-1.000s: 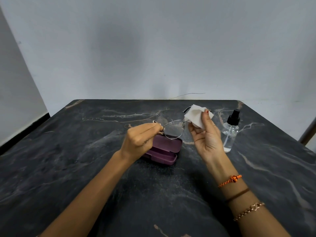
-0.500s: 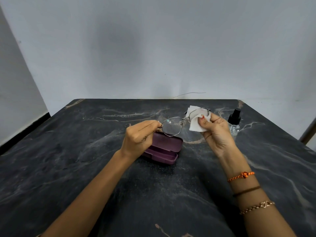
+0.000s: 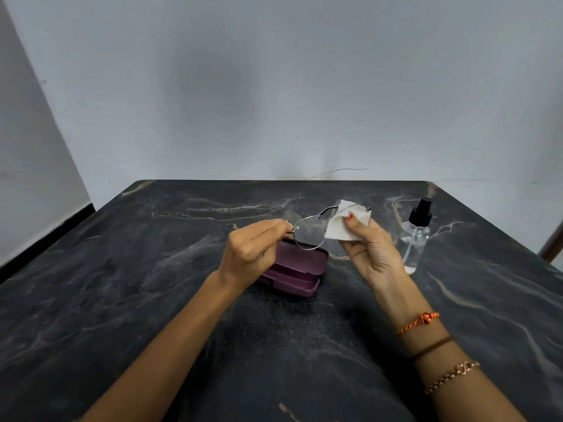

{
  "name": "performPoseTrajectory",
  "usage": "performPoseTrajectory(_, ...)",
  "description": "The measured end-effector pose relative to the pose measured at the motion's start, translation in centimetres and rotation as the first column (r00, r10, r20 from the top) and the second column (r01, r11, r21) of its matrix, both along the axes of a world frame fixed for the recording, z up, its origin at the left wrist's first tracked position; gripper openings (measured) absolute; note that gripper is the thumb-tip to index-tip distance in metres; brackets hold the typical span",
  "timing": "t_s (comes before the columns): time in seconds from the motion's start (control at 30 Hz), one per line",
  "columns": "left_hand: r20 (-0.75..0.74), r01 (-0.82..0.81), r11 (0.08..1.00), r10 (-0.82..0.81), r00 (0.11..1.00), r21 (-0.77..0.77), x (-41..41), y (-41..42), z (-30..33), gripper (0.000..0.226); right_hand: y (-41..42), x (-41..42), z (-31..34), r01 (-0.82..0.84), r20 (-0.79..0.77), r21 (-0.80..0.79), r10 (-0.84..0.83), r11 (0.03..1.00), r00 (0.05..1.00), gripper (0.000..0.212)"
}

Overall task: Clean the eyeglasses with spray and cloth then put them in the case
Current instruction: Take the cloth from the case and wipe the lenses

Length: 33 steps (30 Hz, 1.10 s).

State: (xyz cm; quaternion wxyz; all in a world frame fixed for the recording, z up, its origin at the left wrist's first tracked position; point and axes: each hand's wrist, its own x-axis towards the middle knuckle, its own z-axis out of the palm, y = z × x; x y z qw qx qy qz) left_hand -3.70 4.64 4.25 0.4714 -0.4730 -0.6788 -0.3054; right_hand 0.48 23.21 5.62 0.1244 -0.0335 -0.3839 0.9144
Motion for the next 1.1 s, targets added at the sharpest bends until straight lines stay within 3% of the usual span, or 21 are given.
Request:
performPoseTrajectory(0.17, 0.040, -0.002, 0.999, 0.000, 0.999, 0.048, -0.2, -0.3, 0.2, 0.023, 0.8, 0.3, 0.8, -0.025, -0.080, 0.130, 0.035, 0.991, 0.996, 0.023)
performPoseTrajectory(0.43, 0.036, 0.009, 0.999, -0.010, 0.999, 0.054, 0.1, -0.2, 0.3, 0.021, 0.6, 0.6, 0.6, 0.062, -0.040, 0.053, -0.060, 0.997, 0.997, 0.011)
performPoseTrajectory(0.7, 0.030, -0.031, 0.998, 0.029, 0.999, 0.049, -0.2, -0.7, 0.6, 0.021, -1.3, 0.7, 0.3, -0.055, -0.061, -0.028, 0.053, 0.998, 0.997, 0.014)
performPoseTrajectory(0.8, 0.034, -0.054, 0.995, 0.051, 0.998, 0.085, -0.4, -0.9, 0.6, 0.019, -1.2, 0.6, 0.2, -0.046, -0.084, 0.025, 0.048, 0.999, 0.995, 0.020)
performPoseTrajectory(0.9, 0.030, -0.061, 0.994, 0.058, 0.998, 0.090, -0.5, -1.0, 0.6, 0.018, -0.6, 0.6, 0.2, 0.026, -0.059, 0.153, -0.017, 0.988, 0.998, 0.012)
performPoseTrajectory(1.0, 0.023, -0.071, 0.994, 0.069, 0.997, 0.085, -0.6, -1.2, 0.9, 0.017, -0.2, 0.8, 0.3, 0.077, -0.022, 0.277, -0.074, 0.958, 0.997, 0.021)
performPoseTrajectory(1.1, 0.014, -0.064, 0.993, 0.063, 0.998, 0.103, -0.5, -1.3, 0.9, 0.011, -0.3, 0.8, 0.3, 0.086, -0.002, 0.273, -0.089, 0.958, 0.996, 0.021)
